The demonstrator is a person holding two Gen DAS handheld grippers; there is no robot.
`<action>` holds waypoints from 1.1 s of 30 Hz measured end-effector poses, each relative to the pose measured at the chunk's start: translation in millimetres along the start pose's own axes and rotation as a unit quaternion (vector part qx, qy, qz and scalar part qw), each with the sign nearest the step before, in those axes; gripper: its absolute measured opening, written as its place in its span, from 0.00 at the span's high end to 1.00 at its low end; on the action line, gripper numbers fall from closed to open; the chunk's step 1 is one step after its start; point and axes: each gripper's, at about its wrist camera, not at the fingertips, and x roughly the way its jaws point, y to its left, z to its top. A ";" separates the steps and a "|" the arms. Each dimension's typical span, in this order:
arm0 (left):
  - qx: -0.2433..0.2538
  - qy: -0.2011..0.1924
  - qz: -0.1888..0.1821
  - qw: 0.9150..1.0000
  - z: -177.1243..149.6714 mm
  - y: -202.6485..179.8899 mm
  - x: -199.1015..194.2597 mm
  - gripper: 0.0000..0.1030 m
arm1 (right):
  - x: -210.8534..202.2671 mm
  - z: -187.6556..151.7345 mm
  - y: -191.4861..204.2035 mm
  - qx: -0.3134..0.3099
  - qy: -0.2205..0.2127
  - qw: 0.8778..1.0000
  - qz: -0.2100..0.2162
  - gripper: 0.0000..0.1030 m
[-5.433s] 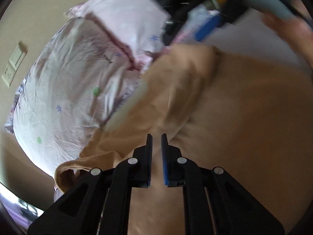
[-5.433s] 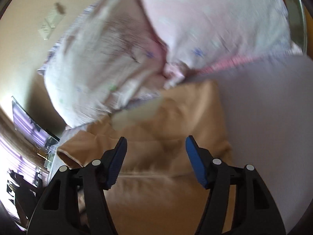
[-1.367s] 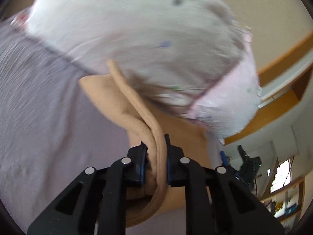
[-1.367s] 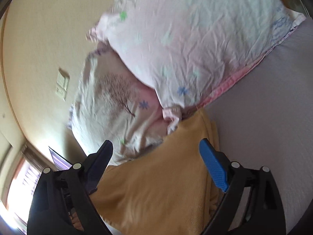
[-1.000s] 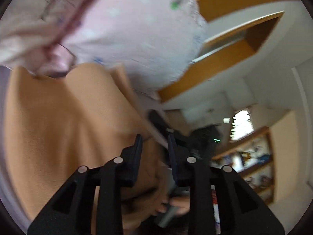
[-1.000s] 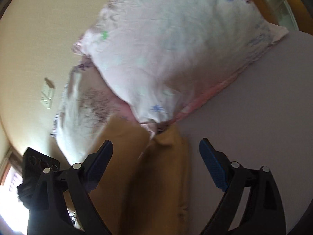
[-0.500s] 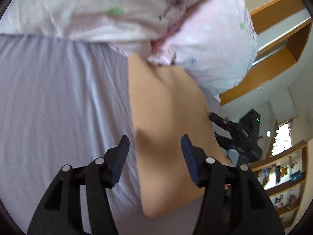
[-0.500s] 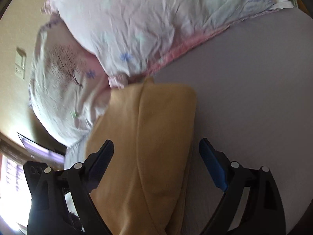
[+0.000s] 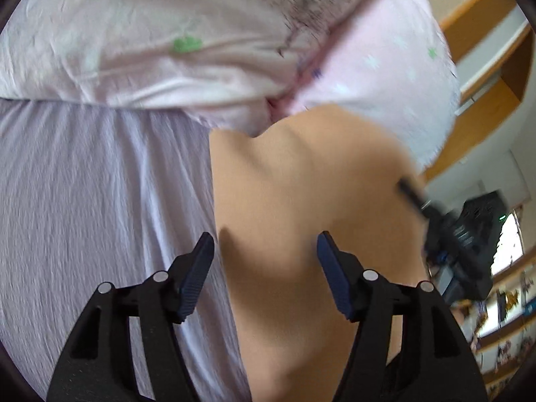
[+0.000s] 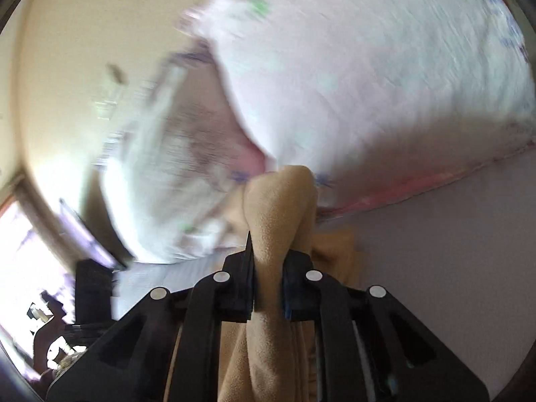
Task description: Fold small clothes
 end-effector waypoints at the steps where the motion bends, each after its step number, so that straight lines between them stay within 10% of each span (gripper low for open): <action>1: -0.001 -0.001 0.009 1.000 6.1 -0.8 5.1 0.39 | 14.5 -3.0 -11.5 0.020 0.035 0.999 -0.035 0.86; 3: -0.002 -0.001 0.028 1.000 20.2 -1.9 18.6 0.40 | 17.9 -4.2 -17.7 0.039 0.056 0.997 -0.044 0.74; 5: -0.005 -0.002 0.044 0.999 32.3 0.7 30.5 0.64 | 5.9 -1.9 -16.4 0.036 0.044 0.996 -0.065 0.14; 7: -0.034 -0.001 0.048 0.998 36.5 11.1 31.0 0.69 | -13.1 -2.1 -18.7 0.036 0.033 0.997 -0.060 0.05; 14: -0.034 0.045 -0.007 0.998 -9.2 18.1 -2.2 0.43 | -5.5 -26.0 -29.4 0.078 0.145 0.986 -0.003 0.15; 21: -0.049 0.066 -0.052 0.995 -44.0 14.5 -5.9 0.42 | -10.4 -58.8 -10.5 0.077 0.181 0.979 0.059 0.25; 24: -0.047 0.064 -0.056 0.995 -57.4 8.7 -10.1 0.42 | -19.0 -73.1 -15.5 0.100 0.176 0.976 0.078 0.44; 30: -0.022 0.063 -0.065 0.996 -67.9 12.1 -13.1 0.77 | -19.6 -86.0 1.4 0.121 0.153 0.975 0.110 0.64; 33: -0.023 0.027 -0.069 0.997 -63.6 29.4 -42.9 0.78 | -13.6 -89.1 38.5 0.086 0.161 0.973 0.139 0.66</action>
